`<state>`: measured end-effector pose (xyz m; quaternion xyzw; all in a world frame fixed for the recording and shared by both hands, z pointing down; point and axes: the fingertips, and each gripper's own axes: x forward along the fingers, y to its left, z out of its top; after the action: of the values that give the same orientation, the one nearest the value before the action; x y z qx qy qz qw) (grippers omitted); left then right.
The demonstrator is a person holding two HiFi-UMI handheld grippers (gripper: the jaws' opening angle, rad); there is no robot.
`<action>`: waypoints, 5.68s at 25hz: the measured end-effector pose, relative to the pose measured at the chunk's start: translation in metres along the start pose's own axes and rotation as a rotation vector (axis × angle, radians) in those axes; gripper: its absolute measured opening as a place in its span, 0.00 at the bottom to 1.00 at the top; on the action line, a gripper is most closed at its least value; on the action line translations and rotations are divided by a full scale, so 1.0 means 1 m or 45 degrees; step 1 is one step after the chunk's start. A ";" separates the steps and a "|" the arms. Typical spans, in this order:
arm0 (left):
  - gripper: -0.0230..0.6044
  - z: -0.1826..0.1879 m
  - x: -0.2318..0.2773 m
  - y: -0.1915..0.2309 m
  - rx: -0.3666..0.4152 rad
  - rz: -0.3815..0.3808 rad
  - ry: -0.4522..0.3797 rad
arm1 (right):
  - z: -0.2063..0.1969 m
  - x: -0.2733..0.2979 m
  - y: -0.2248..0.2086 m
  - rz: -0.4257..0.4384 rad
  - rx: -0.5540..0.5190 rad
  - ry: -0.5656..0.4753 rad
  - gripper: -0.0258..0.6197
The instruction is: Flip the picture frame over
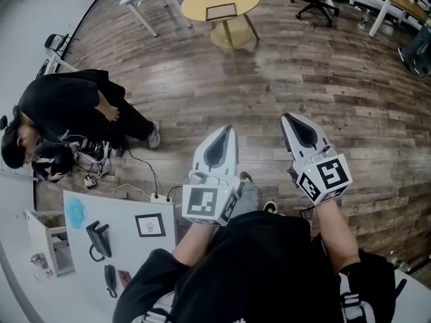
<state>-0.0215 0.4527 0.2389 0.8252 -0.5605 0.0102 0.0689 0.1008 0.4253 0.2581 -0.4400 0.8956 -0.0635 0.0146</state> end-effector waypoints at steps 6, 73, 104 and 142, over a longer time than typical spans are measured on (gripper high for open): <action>0.08 0.016 0.050 0.062 -0.017 -0.009 -0.031 | 0.014 0.081 -0.011 -0.004 -0.060 0.008 0.07; 0.08 0.062 0.580 0.378 -0.012 -0.065 0.010 | 0.039 0.618 -0.308 -0.013 -0.169 0.114 0.07; 0.08 0.015 0.824 0.435 0.027 0.126 0.160 | -0.039 0.804 -0.488 0.492 -0.485 0.363 0.08; 0.08 -0.158 0.823 0.510 -0.133 0.219 0.506 | -0.326 0.819 -0.438 0.839 -1.552 0.687 0.28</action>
<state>-0.1787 -0.4719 0.5252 0.7514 -0.6040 0.1496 0.2195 -0.0829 -0.4539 0.6609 -0.0477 0.8302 0.3465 -0.4341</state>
